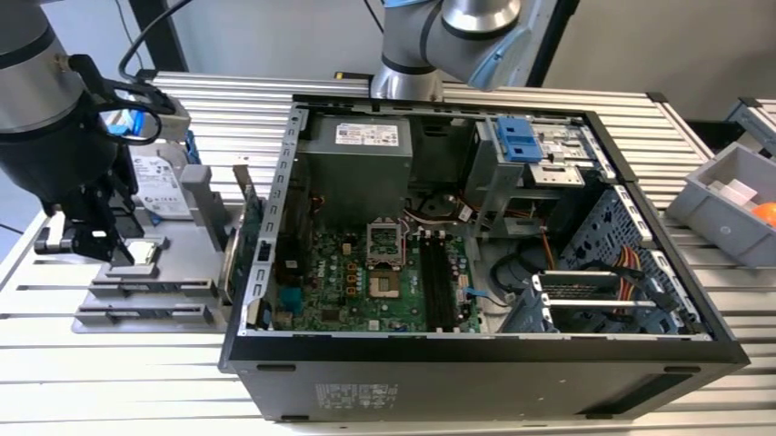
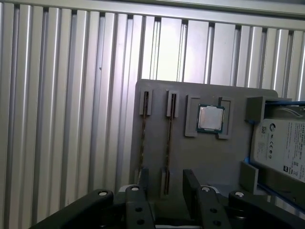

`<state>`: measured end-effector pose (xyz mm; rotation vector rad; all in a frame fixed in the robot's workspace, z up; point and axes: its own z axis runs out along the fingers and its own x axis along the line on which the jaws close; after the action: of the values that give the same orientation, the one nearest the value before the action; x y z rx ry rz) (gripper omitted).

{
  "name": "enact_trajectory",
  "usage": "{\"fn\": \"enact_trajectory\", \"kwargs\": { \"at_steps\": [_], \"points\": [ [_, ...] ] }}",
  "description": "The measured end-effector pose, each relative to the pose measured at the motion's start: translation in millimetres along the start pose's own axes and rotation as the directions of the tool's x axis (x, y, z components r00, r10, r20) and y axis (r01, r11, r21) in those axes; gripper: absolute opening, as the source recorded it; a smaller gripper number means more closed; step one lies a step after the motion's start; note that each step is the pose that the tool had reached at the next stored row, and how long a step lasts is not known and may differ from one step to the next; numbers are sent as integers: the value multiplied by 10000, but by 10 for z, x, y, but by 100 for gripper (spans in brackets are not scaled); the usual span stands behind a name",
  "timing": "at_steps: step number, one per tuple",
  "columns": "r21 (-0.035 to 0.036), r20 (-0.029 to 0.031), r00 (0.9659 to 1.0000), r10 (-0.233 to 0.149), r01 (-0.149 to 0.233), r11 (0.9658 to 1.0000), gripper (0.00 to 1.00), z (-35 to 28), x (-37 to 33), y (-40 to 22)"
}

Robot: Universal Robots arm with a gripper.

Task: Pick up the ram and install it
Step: 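Pick up the ram and move it above insertion slot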

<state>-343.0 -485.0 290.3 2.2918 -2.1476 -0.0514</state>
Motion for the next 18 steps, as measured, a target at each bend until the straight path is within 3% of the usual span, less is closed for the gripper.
{"fn": "enact_trajectory", "kwargs": {
  "at_steps": [12, 18],
  "points": [
    [-7, -98, 10000, 2, -2, 10000, 100, 8, 0, 0],
    [-6, -102, 9999, 2, -3, 10000, 100, 20, 0, -1]
  ]
}}
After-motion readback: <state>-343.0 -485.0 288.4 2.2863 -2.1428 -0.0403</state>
